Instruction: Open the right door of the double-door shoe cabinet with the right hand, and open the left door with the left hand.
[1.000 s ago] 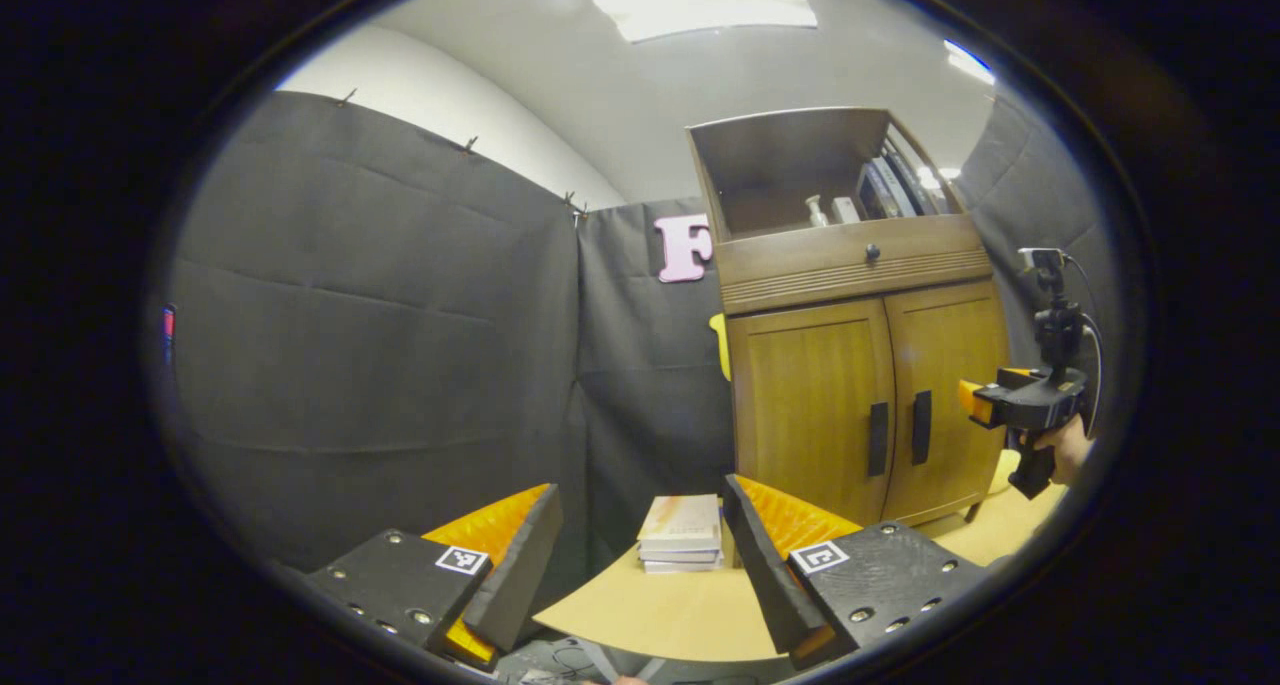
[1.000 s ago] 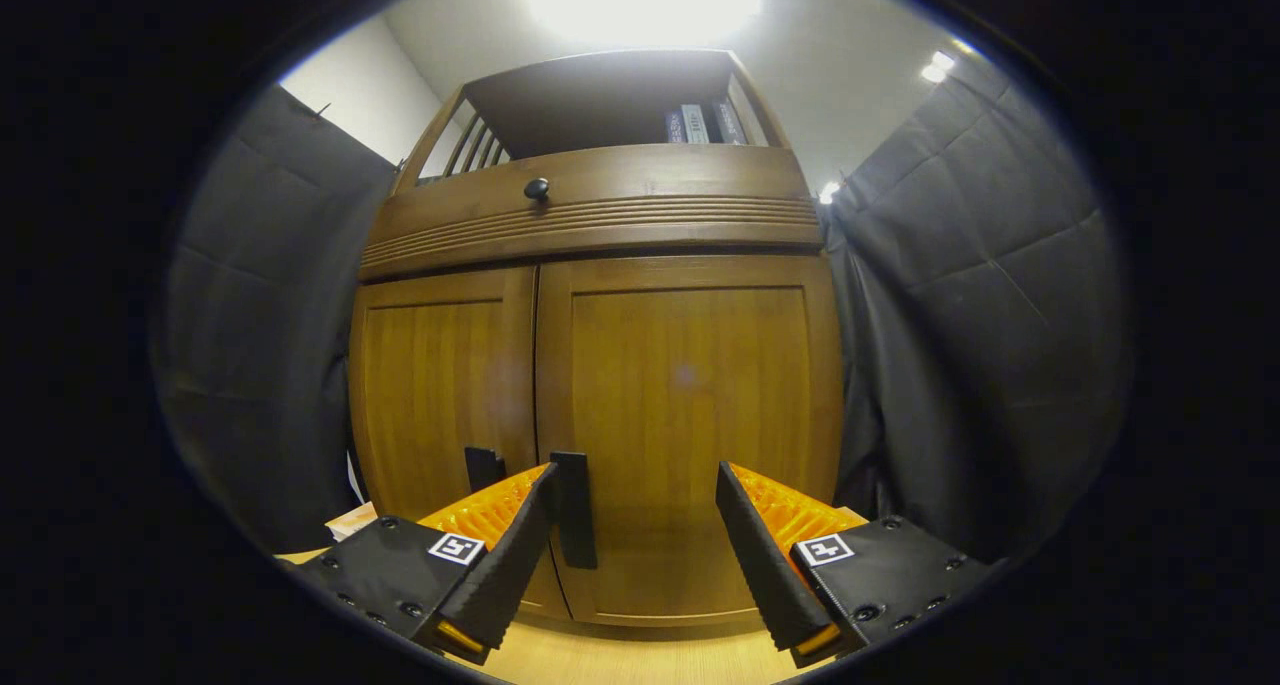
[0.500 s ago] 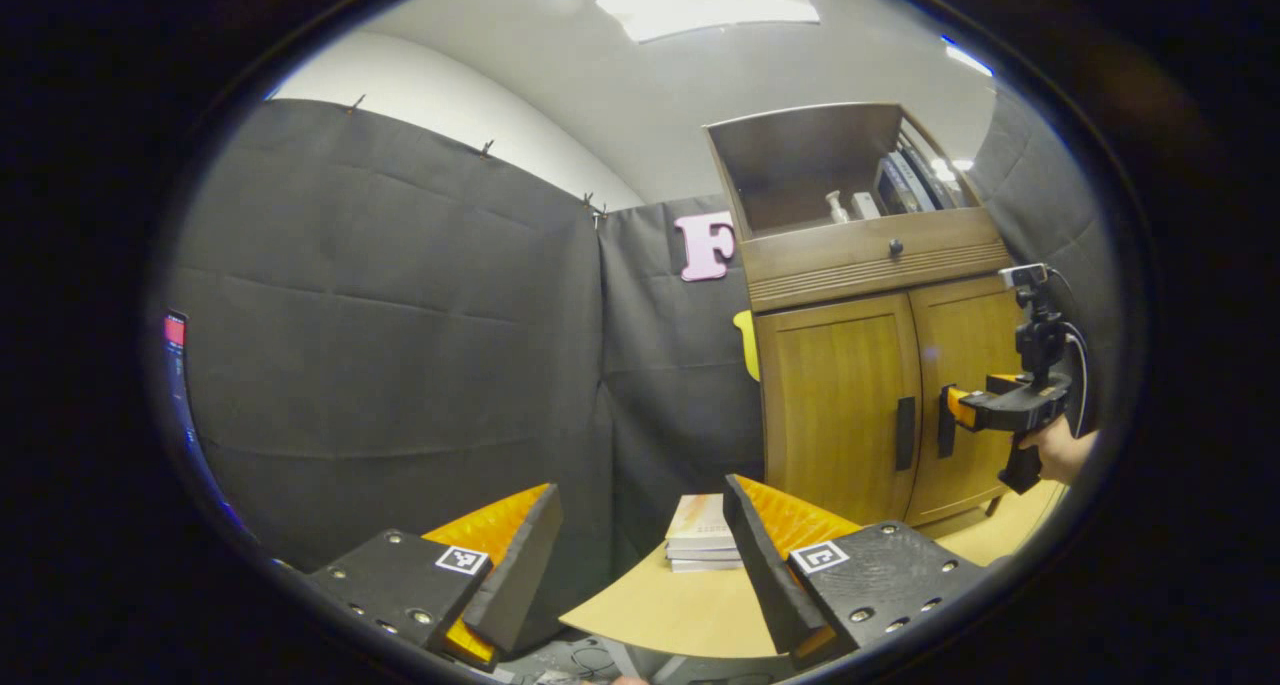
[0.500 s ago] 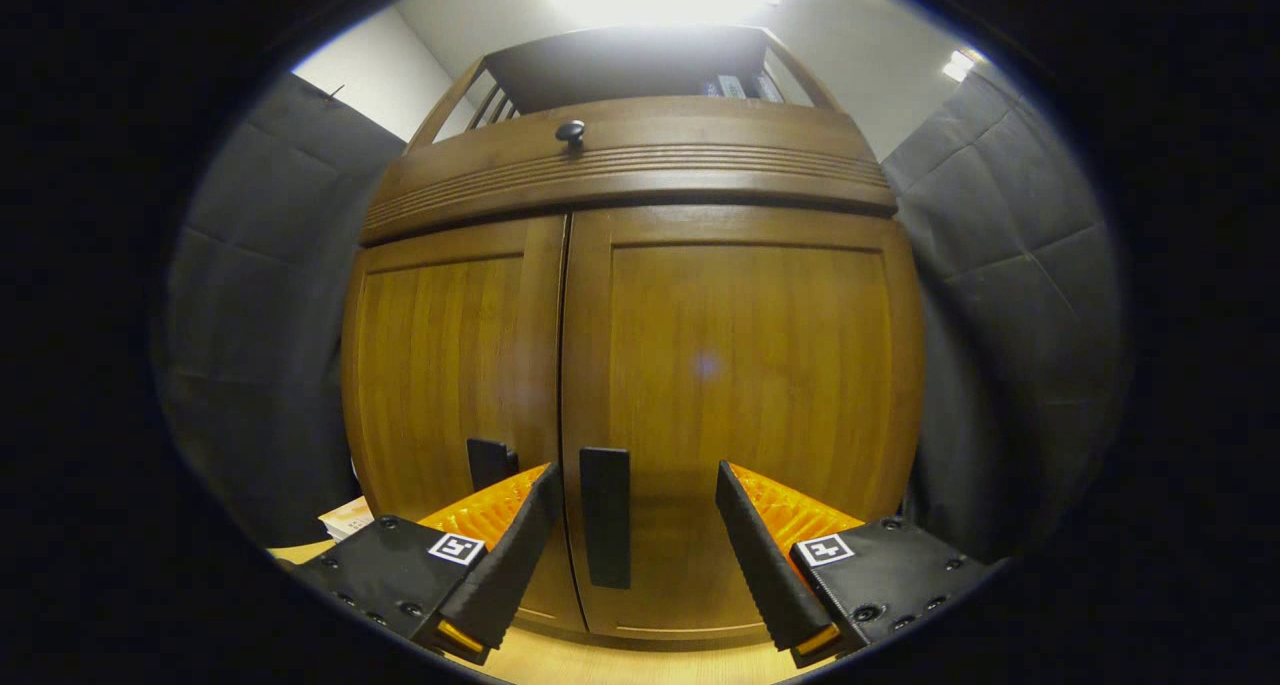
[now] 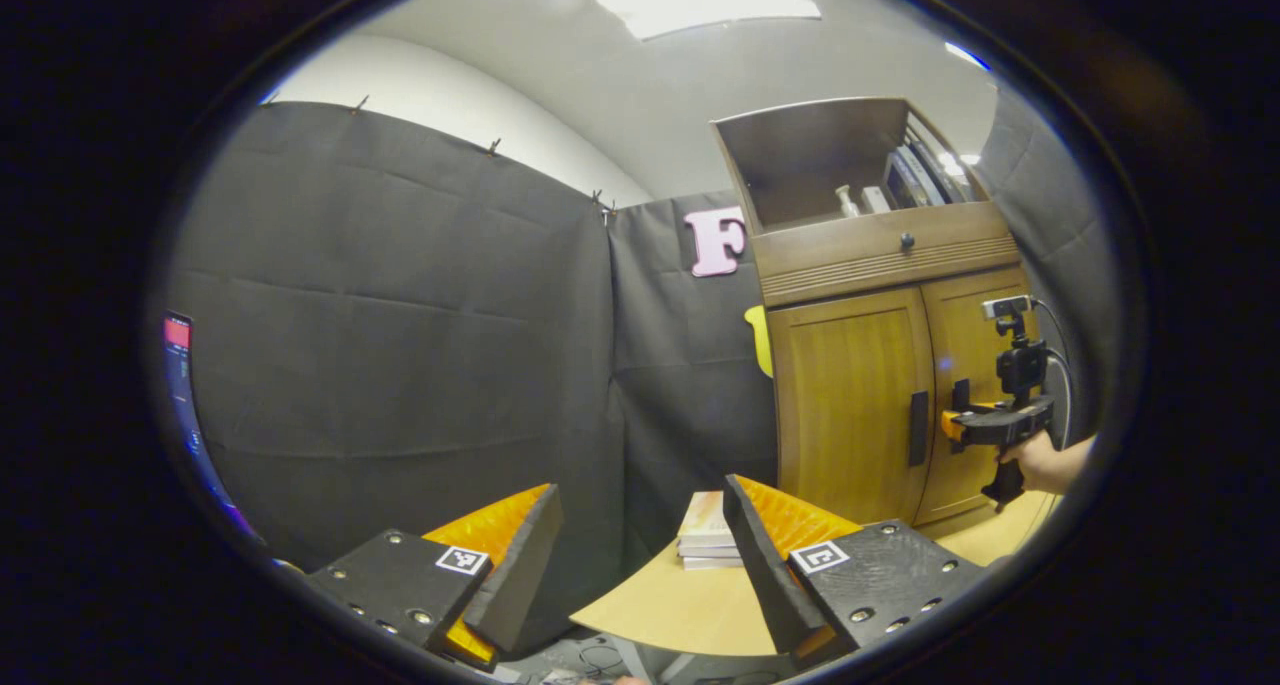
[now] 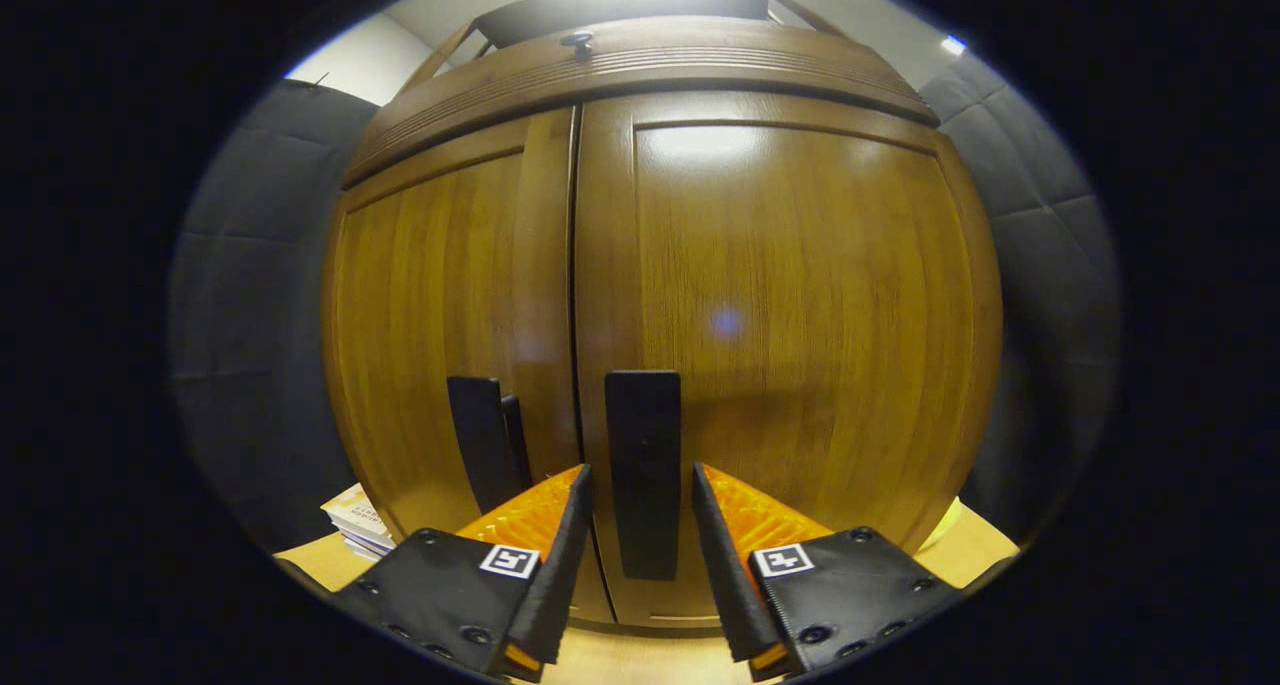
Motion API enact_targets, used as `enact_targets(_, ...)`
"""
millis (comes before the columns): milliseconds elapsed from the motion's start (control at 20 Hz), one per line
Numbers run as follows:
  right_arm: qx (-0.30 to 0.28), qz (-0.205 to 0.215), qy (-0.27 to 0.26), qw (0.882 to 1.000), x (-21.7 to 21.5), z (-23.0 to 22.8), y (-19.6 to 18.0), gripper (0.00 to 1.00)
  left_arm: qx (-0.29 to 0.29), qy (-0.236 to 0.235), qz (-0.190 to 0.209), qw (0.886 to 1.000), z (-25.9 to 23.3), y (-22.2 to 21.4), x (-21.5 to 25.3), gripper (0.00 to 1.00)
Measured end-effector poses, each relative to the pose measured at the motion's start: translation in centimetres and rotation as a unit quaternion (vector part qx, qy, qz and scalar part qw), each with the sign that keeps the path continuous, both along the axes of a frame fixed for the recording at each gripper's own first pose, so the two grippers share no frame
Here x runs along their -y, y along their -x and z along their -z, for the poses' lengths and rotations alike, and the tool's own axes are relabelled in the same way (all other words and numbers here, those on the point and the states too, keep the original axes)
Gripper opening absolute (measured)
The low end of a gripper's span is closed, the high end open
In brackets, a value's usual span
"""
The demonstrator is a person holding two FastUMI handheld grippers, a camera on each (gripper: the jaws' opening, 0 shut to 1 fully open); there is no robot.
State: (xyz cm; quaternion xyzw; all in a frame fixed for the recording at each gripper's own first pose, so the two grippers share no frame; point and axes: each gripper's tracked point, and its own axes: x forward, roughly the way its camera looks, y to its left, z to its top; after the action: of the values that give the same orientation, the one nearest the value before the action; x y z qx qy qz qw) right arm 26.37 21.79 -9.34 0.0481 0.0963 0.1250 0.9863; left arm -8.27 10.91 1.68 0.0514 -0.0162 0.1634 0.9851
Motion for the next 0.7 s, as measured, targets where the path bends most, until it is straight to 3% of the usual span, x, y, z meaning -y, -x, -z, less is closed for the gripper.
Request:
enact_targets(250,-0.011,-0.004,-0.005,1.0,0.0,0.7,-0.6,0.22,-0.001,0.008,-0.003,1.0,0.5,0.1,-0.2,0.93)
enact_targets(350,-0.016,-0.007,-0.008,1.0,0.0,0.9,-0.4,0.13,-0.002,0.012,0.002,1.0,0.8,-0.1,0.1,0.94)
enact_targets(700,-0.009,-0.03,-0.013,0.999,0.2,-0.8,1.2,0.13,0.009,0.013,0.035,0.999,0.3,-0.6,2.2,0.94)
